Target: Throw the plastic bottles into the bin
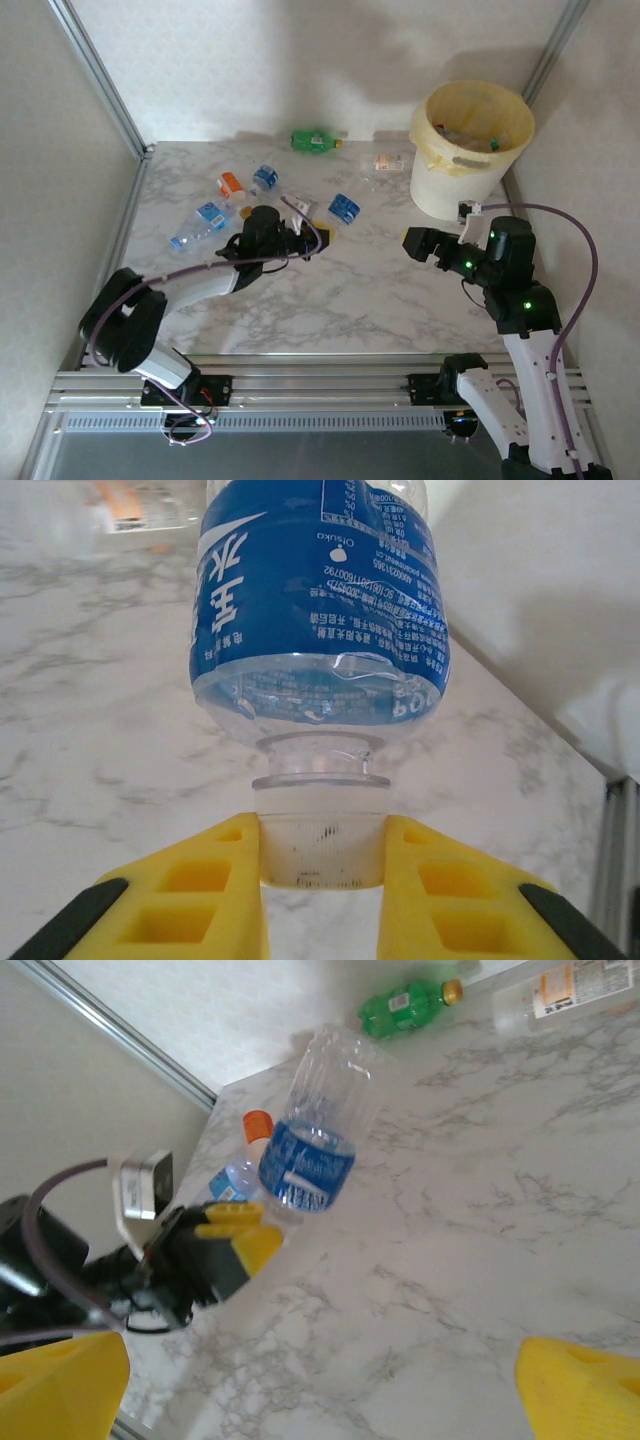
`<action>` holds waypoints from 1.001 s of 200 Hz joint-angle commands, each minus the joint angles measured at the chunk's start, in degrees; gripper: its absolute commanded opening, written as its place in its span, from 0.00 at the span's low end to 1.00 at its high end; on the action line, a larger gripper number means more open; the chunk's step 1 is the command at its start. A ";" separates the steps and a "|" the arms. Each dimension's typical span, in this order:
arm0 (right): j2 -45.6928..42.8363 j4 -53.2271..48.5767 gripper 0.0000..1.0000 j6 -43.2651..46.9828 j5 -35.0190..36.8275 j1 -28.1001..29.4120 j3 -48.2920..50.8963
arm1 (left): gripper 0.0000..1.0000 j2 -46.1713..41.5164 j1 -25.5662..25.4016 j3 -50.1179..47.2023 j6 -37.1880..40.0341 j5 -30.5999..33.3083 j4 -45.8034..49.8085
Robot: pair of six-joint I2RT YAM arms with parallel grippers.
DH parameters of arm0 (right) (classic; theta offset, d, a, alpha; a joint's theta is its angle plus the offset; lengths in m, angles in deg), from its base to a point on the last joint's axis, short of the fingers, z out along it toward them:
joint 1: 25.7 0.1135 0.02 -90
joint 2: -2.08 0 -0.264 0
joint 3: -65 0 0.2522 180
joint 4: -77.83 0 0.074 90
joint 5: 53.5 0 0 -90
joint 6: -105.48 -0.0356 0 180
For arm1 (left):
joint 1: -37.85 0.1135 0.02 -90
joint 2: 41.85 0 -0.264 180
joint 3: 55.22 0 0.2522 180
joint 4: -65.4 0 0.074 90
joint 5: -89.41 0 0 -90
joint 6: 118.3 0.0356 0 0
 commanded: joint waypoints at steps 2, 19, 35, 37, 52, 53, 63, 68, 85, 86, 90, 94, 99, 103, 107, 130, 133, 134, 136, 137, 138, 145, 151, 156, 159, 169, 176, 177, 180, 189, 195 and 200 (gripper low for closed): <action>0.94 4.63 0.99 -3.09 -2.71 0.63 1.49 | 0.16 -5.36 -2.60 -1.87 1.86 3.29 -1.39; 1.92 6.79 0.99 -4.84 -4.16 0.71 2.54 | 0.16 -7.87 -4.90 -2.32 2.08 4.27 -0.64; 2.60 9.25 0.99 -6.69 -5.62 0.81 3.66 | 0.16 -9.27 -6.68 -2.15 2.36 5.02 0.38; 2.62 9.64 0.99 -6.93 -5.78 0.79 3.84 | 0.16 -9.40 -6.90 -2.15 2.36 5.07 0.45; 2.92 11.83 0.99 -8.38 -6.67 1.07 4.62 | 0.16 -9.79 -8.66 -1.80 2.74 5.51 1.17; 3.00 11.94 0.99 -8.46 -6.71 1.06 4.67 | 0.16 -9.80 -8.82 -1.80 2.77 5.56 1.23; 3.15 12.77 0.99 -9.05 -6.96 1.29 4.97 | 0.16 -9.75 -10.04 -1.47 3.04 5.86 1.79; 3.18 13.05 0.99 -9.20 -6.91 1.39 5.05 | 0.16 -9.74 -10.67 -1.29 3.15 6.00 1.94; 3.48 13.53 0.99 -9.32 -6.83 1.68 5.33 | 0.16 -9.82 -12.26 -1.18 2.82 5.78 1.33; 3.50 13.54 0.99 -9.33 -6.83 1.67 5.33 | 0.16 -9.87 -12.37 -1.18 2.77 5.74 1.31; 3.53 13.69 0.99 -9.37 -6.83 1.74 5.49 | 0.16 -9.87 -12.67 -1.18 2.64 5.56 1.07; 3.59 13.84 0.99 -9.47 -6.83 1.87 5.58 | 0.16 -9.85 -13.00 -1.11 2.47 5.37 0.90; 3.70 13.93 0.99 -9.50 -6.79 1.92 5.76 | 0.16 -9.85 -13.31 -1.05 2.37 5.18 0.85; 3.81 13.98 0.99 -9.51 -6.83 1.98 5.90 | 0.16 -9.98 -13.63 -0.94 2.36 5.18 0.93; 3.84 14.01 0.99 -9.51 -6.83 1.95 5.94 | 0.16 -10.08 -13.92 -0.85 2.44 5.15 1.01; 4.17 14.07 0.99 -9.53 -6.66 2.22 6.34 | 0.16 -10.74 -15.41 -0.23 2.46 4.42 1.12; 4.17 14.15 0.99 -9.54 -6.66 2.27 6.45 | 0.16 -10.83 -15.58 -0.15 2.41 4.33 1.05; 4.16 14.16 0.99 -9.57 -6.61 2.27 6.46 | 0.16 -10.85 -15.66 -0.09 2.38 4.27 1.04; 4.26 14.16 0.99 -9.57 -6.58 2.28 6.47 | 0.16 -10.87 -15.76 -0.05 2.37 4.12 0.99; 4.24 14.20 0.99 -9.58 -6.53 2.28 6.47 | 0.16 -10.87 -15.84 0.00 2.36 4.08 0.96; 4.28 14.23 0.99 -9.54 -6.51 2.28 6.52 | 0.16 -10.92 -15.87 0.03 2.36 3.97 0.95; 4.37 14.42 0.99 -9.64 -6.56 2.30 6.56 | 0.16 -10.95 -16.34 0.20 2.36 3.58 0.70; 4.45 14.66 0.99 -9.78 -6.65 2.38 6.63 | 0.16 -10.83 -16.64 0.39 2.36 3.45 0.68; 4.49 14.92 0.99 -9.93 -6.80 2.49 6.65 | 0.16 -10.71 -16.90 0.62 2.44 3.41 0.88; 4.49 15.09 0.99 -10.01 -6.83 2.54 6.65 | 0.16 -10.66 -17.08 0.73 2.52 3.33 1.00; 4.74 15.37 0.98 -10.12 -6.92 2.67 6.65 | 0.16 -10.54 -17.61 1.03 2.79 3.31 1.12; 4.81 15.39 0.98 -10.12 -6.91 2.74 6.65 | 0.16 -10.45 -17.88 1.10 2.89 3.28 1.04; 4.83 15.39 0.98 -10.12 -6.92 2.73 6.61 | 0.16 -10.44 -17.91 1.10 2.89 3.27 1.03; 4.82 15.38 0.97 -10.12 -6.84 2.78 6.65 | 0.16 -10.39 -18.01 1.22 2.89 3.20 1.03; 4.93 15.41 0.97 -10.19 -6.83 2.85 6.69 | 0.16 -10.26 -18.29 1.43 2.97 2.92 0.94; 4.92 15.53 0.96 -10.29 -6.83 2.88 6.74 | 0.16 -10.13 -18.41 1.52 2.98 2.81 0.86; 4.92 15.62 0.95 -10.38 -6.83 2.85 6.81 | 0.16 -10.10 -18.61 1.61 2.98 2.72 0.85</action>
